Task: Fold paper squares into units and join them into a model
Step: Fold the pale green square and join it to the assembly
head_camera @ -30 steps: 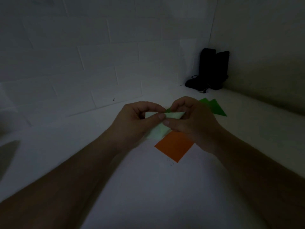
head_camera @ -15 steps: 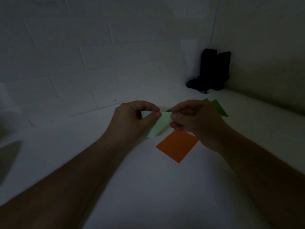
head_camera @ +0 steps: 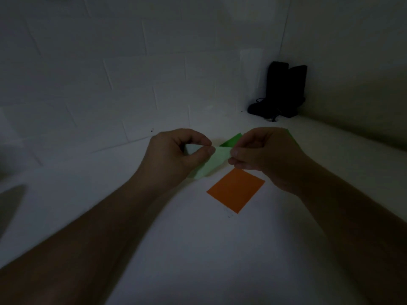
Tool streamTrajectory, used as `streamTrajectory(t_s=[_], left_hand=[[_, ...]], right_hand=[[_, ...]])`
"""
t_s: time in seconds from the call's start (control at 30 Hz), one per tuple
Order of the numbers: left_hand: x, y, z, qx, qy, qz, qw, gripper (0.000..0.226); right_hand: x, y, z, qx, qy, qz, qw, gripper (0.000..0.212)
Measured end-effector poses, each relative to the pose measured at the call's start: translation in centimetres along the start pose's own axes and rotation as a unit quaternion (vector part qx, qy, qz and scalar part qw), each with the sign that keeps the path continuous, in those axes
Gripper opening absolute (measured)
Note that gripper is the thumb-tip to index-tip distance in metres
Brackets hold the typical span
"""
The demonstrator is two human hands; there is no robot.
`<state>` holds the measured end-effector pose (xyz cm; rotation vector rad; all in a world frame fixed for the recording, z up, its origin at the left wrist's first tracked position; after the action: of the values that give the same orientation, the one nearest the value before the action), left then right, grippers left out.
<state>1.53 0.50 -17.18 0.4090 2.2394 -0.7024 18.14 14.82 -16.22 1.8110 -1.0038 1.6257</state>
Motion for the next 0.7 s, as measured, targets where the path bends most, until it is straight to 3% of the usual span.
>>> streamTrajectory(t_s=[0.4,0.7], left_hand=[[0.00,-0.13,-0.02,0.048,-0.092,0.086,0.991,0.008],[-0.15,-0.10,0.04,0.053,-0.072,0.054,0.995,0.012]], right_hand=[[-0.28,-0.29,-0.14,0.006,-0.021,-0.024,0.999,0.013],[-0.22,-0.34,-0.28,-0.009,-0.089,0.041,0.995,0.020]])
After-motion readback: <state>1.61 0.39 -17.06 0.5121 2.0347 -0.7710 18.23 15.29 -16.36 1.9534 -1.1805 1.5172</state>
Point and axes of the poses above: each hand's wrist, its own z-axis away from the middle knuckle, its own y-axis out of the palm, x = y × z, the point moved 1 cm from there along -z, towards the middle knuckle, and after that the axes turned 9 degrees about -x, right-handed, at the moved point
